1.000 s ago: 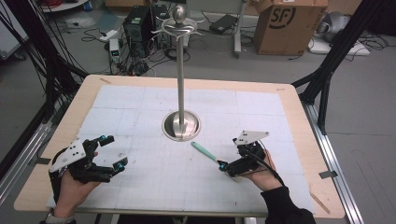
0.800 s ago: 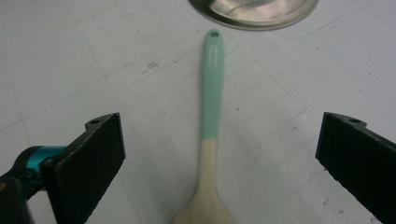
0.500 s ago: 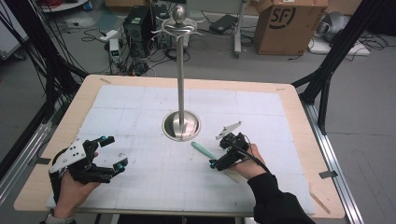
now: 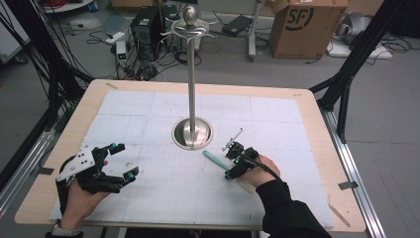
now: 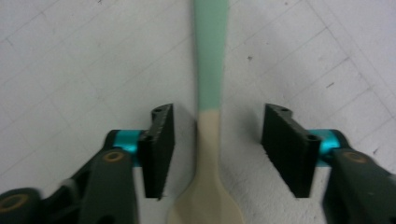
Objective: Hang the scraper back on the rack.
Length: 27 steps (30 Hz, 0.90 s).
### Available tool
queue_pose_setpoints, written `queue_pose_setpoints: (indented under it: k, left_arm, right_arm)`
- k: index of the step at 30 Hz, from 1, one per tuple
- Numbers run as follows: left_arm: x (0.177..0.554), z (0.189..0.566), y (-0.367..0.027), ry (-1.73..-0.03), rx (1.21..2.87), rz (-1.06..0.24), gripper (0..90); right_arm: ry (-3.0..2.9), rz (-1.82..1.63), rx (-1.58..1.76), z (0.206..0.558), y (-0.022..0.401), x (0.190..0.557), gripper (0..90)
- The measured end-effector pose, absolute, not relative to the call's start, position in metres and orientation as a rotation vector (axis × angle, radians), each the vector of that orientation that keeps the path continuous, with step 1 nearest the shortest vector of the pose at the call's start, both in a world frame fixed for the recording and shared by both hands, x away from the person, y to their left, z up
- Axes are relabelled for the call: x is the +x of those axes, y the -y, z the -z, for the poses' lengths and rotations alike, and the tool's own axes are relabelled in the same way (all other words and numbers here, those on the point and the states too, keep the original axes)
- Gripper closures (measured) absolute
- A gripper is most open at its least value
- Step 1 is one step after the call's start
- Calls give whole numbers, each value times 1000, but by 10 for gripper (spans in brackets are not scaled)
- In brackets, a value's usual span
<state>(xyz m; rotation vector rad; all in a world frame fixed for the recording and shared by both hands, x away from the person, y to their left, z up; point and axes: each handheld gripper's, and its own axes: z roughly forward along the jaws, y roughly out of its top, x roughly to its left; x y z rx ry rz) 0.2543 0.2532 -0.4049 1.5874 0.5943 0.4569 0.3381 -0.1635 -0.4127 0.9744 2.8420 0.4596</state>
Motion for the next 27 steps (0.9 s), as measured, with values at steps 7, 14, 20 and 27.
queue_pose_setpoints:
  k: [7, 14, 20, 27]
  left_arm:
    - [255, 405, -255, -598, 1590, -462, 66]
    - [252, 404, -256, -589, 1584, -464, 66]
    - [249, 404, -260, -596, 1580, -473, 66]
    - [248, 403, -263, -604, 1574, -479, 66]
  right_arm:
    - [-2882, -352, 966, 409, 157, 337, 688]
    - [-2900, -288, 985, 408, 152, 339, 796]
    - [-2896, -325, 942, 409, 154, 337, 805]
    - [-2858, -482, 1002, 408, 169, 333, 806]
